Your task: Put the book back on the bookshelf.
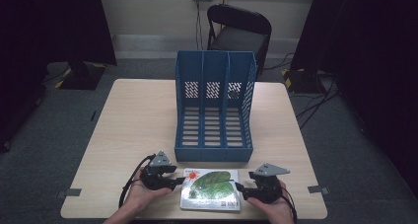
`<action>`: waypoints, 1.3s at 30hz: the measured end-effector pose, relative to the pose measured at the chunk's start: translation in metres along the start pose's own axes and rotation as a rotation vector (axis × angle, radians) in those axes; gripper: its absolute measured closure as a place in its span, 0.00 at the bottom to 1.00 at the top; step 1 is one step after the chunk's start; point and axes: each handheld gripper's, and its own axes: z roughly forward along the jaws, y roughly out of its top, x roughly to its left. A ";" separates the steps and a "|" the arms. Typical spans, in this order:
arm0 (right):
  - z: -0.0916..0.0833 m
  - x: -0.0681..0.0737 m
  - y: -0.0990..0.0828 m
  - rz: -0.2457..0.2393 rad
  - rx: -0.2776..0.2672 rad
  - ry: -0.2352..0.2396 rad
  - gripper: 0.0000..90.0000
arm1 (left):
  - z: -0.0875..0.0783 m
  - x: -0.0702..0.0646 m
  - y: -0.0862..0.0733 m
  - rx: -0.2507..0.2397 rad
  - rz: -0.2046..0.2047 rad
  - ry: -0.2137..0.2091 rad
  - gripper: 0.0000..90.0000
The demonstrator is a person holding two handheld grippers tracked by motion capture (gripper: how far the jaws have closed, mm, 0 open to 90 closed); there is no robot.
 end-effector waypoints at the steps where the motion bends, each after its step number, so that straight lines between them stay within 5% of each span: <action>1: 0.002 0.004 0.000 -0.010 0.000 0.012 0.36 | 0.003 -0.003 0.002 -0.004 -0.010 0.001 0.49; 9: 0.017 0.017 -0.002 -0.036 0.056 0.085 0.35 | 0.010 -0.002 0.002 0.018 -0.011 -0.053 0.58; 18: 0.018 0.024 -0.002 -0.074 0.069 0.102 0.34 | 0.008 0.007 0.001 0.022 -0.041 -0.052 0.59; 25: 0.022 0.028 0.000 -0.086 0.067 0.120 0.29 | 0.006 0.013 -0.001 0.027 -0.082 -0.054 0.50; 39: 0.024 0.032 0.000 -0.096 0.079 0.184 0.29 | 0.010 0.008 0.001 0.026 -0.069 -0.040 0.42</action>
